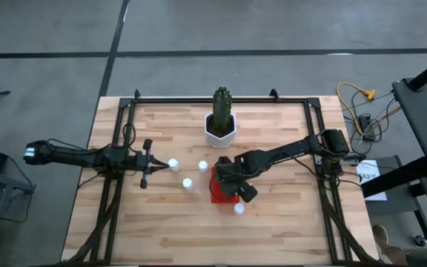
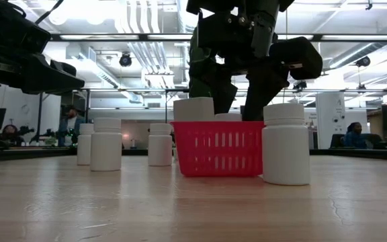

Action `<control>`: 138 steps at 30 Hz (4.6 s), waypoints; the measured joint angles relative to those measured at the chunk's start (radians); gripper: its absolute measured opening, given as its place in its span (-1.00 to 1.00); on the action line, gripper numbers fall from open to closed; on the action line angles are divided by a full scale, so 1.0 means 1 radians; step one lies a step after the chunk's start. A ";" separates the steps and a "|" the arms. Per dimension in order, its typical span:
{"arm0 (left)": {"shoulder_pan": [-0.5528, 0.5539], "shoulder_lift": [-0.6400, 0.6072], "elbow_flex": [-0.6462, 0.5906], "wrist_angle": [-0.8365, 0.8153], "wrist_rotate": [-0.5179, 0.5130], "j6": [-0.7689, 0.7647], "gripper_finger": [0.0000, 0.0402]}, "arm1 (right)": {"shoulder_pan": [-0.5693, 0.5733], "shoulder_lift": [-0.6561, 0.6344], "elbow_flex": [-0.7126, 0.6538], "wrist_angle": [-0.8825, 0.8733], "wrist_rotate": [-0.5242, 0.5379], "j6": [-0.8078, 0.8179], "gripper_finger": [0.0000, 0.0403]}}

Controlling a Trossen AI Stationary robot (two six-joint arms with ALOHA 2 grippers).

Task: Pick and place pill bottles into a basket
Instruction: Put the white pill bottle into the red bin

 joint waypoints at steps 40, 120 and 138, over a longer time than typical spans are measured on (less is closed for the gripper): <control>0.000 0.000 0.000 0.000 0.000 0.001 -0.98 | 0.011 0.000 0.195 -0.171 -0.067 0.287 0.69; 0.000 0.054 0.000 0.019 0.000 0.000 -0.98 | 0.199 0.001 0.063 -0.115 -0.086 0.495 0.63; 0.000 0.053 0.000 0.031 0.000 0.000 -0.98 | 0.226 0.001 0.063 -0.116 0.001 0.419 0.63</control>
